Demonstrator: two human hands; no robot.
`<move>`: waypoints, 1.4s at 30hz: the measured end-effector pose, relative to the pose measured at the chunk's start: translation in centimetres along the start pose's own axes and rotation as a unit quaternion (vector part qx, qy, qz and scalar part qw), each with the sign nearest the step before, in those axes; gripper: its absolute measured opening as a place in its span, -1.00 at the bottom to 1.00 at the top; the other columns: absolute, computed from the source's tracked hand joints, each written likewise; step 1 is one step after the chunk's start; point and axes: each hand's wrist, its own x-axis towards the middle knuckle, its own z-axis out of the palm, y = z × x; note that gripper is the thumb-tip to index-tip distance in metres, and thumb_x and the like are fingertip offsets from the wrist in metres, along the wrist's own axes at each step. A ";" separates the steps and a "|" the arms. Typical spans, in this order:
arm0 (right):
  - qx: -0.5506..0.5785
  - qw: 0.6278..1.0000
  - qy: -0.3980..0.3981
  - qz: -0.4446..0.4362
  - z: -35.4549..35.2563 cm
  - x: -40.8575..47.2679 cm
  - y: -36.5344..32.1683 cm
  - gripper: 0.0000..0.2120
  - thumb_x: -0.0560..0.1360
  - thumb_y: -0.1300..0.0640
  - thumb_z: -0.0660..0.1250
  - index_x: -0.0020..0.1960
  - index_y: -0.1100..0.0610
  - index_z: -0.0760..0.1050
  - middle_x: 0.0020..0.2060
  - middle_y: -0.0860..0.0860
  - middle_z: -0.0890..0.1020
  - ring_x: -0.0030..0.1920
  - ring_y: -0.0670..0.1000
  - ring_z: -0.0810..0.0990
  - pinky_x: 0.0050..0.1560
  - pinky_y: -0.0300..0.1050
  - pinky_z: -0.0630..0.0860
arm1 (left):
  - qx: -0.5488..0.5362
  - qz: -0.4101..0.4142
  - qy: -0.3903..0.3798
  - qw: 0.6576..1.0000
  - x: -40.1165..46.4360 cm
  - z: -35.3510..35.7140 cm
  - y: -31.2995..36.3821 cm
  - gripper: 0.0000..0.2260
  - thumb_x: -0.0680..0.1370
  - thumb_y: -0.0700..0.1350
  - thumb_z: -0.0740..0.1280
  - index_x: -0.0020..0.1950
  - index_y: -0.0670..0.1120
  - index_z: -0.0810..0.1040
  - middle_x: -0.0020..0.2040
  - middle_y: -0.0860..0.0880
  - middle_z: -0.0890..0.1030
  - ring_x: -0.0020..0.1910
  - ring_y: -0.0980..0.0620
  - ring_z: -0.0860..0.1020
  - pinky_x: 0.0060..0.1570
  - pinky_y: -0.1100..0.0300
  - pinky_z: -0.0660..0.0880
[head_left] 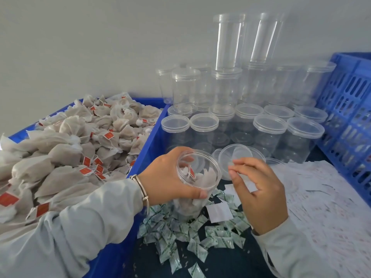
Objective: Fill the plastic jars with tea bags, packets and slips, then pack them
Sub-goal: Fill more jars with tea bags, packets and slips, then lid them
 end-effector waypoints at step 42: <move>0.056 0.982 -0.139 0.111 1.3 4.3 -3.9 -0.94 0.43 0.16 0.41 -0.11 0.04 0.59 -0.04 -0.09 0.50 0.09 -0.05 0.47 0.10 -0.44 0.24 | 0.002 -0.012 0.024 1.000 -0.1 0.4 0.4 -0.20 0.19 0.11 0.59 0.34 0.10 0.30 0.17 0.21 0.49 0.14 0.28 0.47 -0.05 0.52 0.35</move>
